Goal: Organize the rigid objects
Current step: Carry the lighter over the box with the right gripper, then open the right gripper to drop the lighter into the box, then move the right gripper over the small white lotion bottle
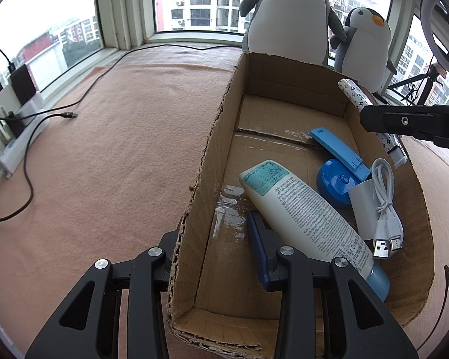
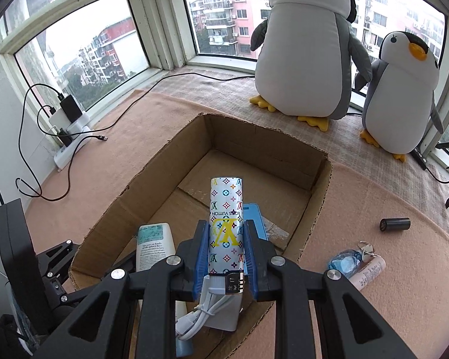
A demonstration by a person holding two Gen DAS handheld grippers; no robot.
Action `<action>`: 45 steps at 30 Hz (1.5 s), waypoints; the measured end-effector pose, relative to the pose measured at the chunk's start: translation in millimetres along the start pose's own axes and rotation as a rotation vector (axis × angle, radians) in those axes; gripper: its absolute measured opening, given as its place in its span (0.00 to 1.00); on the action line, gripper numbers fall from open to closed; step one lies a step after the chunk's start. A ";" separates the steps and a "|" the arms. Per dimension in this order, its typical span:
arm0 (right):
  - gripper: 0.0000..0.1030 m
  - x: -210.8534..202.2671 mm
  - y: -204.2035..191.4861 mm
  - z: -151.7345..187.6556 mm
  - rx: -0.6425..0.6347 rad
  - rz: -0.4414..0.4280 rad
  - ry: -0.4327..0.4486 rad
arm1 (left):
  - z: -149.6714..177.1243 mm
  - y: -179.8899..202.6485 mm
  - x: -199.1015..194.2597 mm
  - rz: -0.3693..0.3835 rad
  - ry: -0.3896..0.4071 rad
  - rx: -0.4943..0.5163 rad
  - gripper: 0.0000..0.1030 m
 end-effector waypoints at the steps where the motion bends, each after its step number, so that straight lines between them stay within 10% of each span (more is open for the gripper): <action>1: 0.22 0.1 -1.4 -0.5 -0.008 0.005 0.001 | 0.2 -0.2 -0.1 0.000 0.000 0.000 0.35; 6: 0.69 -6.2 -7.2 -1.1 -0.030 0.026 0.041 | 0.2 -0.2 0.0 0.001 0.000 0.000 0.35; 28: 0.72 -25.7 18.0 7.7 0.046 -0.018 0.095 | -0.1 -0.2 -0.1 0.002 0.001 -0.001 0.35; 45: 0.72 -26.3 158.1 52.0 0.449 -0.029 0.033 | 0.3 -0.5 -0.2 0.002 0.001 -0.002 0.35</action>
Point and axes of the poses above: each gripper's, at about its wrist camera, not at the fingertips, and x roughly the way its jaws point, y to its right, z to its underside, the point moved 5 cm from there along x, roughly the way its jaws point, and after that the axes turned 15 degrees about -y, right-handed, at the moved point
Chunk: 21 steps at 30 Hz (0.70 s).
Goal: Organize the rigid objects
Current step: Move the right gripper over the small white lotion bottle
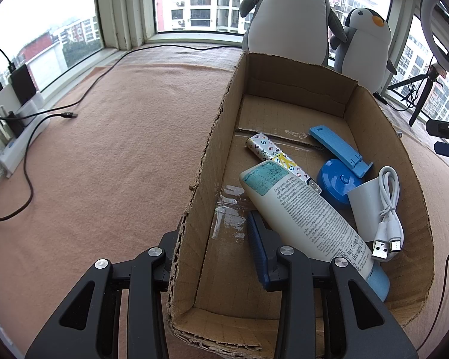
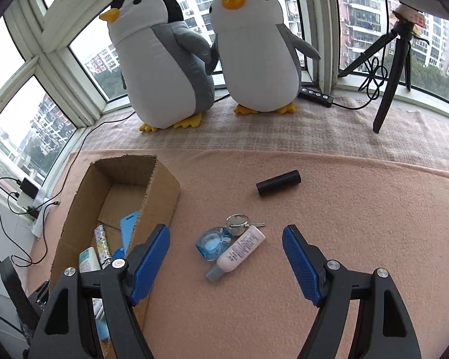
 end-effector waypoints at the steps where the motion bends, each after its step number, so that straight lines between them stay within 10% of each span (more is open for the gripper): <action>1: 0.71 4.2 3.2 0.8 0.012 -0.001 -0.014 | 0.0 0.0 0.0 0.000 0.000 0.000 0.35; 21: 0.36 52.8 8.4 4.4 0.054 0.084 -0.134 | 0.1 -0.2 0.0 0.001 0.000 0.000 0.35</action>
Point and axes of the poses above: each gripper's, at about its wrist camera, not at the fingertips, and x roughly the way its jaws point, y to its right, z to its underside, the point moved 5 cm from there along x, roughly the way its jaws point, and after that the axes turned 15 degrees about -y, right-handed, at the moved point
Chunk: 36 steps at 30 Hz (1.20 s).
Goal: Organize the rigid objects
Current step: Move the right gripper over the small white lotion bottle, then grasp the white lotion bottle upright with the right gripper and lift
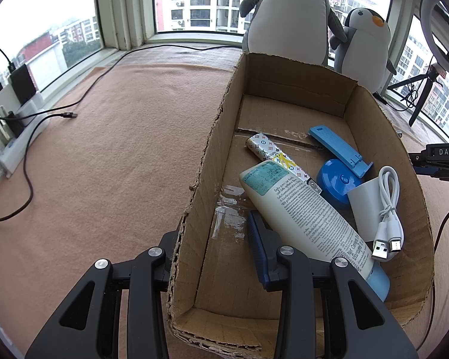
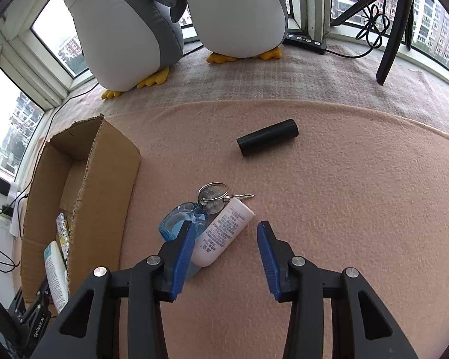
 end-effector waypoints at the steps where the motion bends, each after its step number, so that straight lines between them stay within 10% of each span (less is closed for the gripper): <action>1: 0.35 0.3 0.3 -0.2 -0.002 0.005 0.000 | -0.2 0.3 0.1 0.000 0.000 0.000 0.35; 17: 0.19 4.6 8.7 -1.1 -0.076 0.136 0.004 | -0.1 -0.1 0.0 0.000 0.000 0.000 0.35; 36: 0.17 -38.1 -8.3 23.8 -0.125 0.040 0.072 | -0.1 -0.4 -0.1 0.001 0.001 0.000 0.35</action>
Point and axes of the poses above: each gripper's, at about its wrist camera, not at the fingertips, and x roughly the way its jaws point, y to its right, z to its underside, the point moved 5 cm from there along x, roughly the way its jaws point, and after that the axes turned 15 degrees about -y, right-handed, at the moved point
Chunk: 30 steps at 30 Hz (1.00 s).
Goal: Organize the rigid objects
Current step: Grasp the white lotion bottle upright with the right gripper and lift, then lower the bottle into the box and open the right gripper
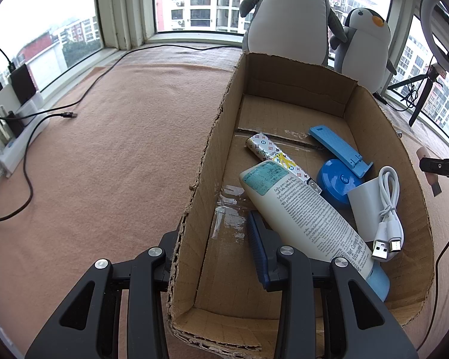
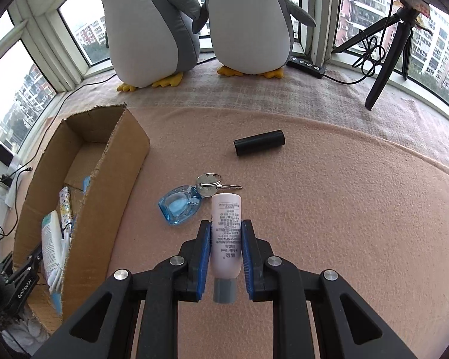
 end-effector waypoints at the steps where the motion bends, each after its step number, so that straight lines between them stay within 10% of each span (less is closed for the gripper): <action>1: 0.17 -3.7 -4.9 -0.3 -0.009 -0.010 0.008 | 0.0 0.0 0.0 0.000 0.000 0.000 0.35; 30: 0.17 -32.9 -156.6 -29.0 -0.260 -0.145 0.100 | 0.1 -0.1 -0.1 0.001 0.000 -0.001 0.35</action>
Point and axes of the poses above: each gripper's, at about its wrist camera, not at the fingertips, and x roughly the way its jaws point, y to its right, z to its underside, the point moved 5 cm from there along x, roughly the way its jaws point, and after that the axes turned 15 degrees about -y, right-handed, at the moved point
